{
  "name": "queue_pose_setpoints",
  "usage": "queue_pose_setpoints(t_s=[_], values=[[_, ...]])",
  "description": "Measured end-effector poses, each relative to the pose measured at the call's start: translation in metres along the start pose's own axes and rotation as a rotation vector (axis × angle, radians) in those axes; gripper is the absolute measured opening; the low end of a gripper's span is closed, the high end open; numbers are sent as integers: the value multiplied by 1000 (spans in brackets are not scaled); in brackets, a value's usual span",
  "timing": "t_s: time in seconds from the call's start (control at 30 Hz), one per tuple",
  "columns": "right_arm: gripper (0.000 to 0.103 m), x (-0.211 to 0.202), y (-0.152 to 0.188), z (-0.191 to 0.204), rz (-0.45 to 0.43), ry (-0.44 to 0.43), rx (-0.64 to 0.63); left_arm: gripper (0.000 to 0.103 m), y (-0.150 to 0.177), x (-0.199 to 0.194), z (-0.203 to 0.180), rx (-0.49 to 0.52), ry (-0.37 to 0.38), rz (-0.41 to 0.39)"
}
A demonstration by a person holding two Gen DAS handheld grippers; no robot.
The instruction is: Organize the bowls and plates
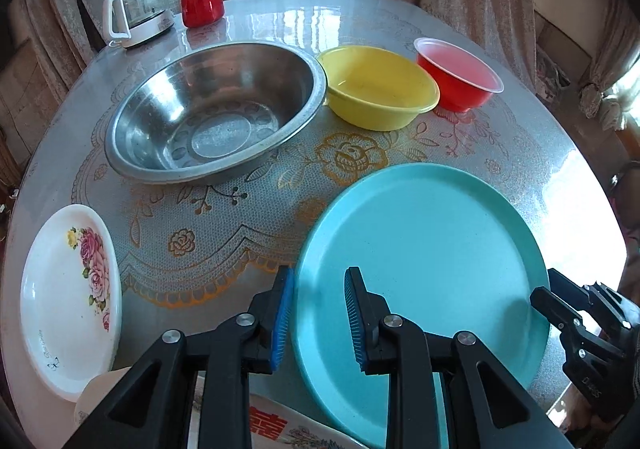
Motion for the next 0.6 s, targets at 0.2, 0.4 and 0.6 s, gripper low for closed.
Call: queue_pose_setpoints(t_s=[0.2, 0.4, 0.6], values=[[16, 3, -3, -5, -6, 1, -16, 27, 0, 5, -3, 44, -34, -8], [13, 9, -10, -25, -6, 12, 29, 27, 0, 7, -19, 52, -43, -13], [12, 11, -12, -47, -13, -3, 54, 27, 3, 8, -36, 38, -90, -36]])
Point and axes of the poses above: each gripper's, at about its wrist camera, not at the fingertips, and x roughly the way its jaws point, z to its left, y to its underside, the point moved 8 cm from there along x, roughly the way its jaws point, and after that the axes turned 12 degrees about -x, right-handed, at the moved point
